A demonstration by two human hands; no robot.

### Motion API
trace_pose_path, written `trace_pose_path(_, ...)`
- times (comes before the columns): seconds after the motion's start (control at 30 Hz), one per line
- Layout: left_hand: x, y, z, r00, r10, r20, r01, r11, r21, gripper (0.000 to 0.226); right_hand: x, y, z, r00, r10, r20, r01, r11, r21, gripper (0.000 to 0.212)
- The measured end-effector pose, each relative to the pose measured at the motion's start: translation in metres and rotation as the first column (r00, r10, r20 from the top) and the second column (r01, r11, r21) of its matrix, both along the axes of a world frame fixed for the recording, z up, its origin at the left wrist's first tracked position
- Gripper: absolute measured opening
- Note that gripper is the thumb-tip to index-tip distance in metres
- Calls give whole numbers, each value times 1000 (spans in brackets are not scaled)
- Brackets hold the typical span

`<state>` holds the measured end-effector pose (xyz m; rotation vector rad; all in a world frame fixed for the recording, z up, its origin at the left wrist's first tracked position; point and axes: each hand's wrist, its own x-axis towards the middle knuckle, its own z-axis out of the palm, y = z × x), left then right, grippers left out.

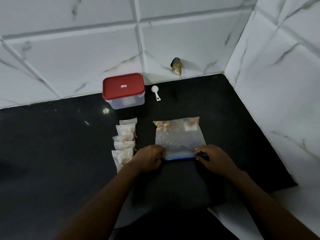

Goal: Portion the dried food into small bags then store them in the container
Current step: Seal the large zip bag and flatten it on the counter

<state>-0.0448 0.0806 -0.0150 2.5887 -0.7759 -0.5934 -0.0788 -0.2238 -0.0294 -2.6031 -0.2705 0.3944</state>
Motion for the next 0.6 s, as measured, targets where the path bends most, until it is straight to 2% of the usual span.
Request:
trace_pose_path(0.1, -10, 7, -14, 999, 39, 37, -37, 998, -54, 16, -14, -5, -10, 996, 0, 84, -2, 1000, 22, 18)
trace_pose_path(0.27, -11, 9, -17, 995, 94, -26, -95, 995, -34, 17, -16, -4, -14, 990, -20, 140, 16, 999, 30, 16)
trace_pose_path(0.4, -10, 3, -15, 971, 226, -75, -225, 974, 19, 22, -10, -4, -14, 987, -78, 141, 71, 996, 54, 14)
trace_pose_path(0.5, -12, -2, -15, 936, 337, -103, -339, 941, 5, 24, -7, 0, -13, 975, -149, 165, 142, 988, 57, 14)
trace_pose_path(0.6, -15, -11, -12, 939, 342, -37, -341, 940, 28, 35, -8, -1, -13, 959, -149, 243, 152, 988, 9, 16)
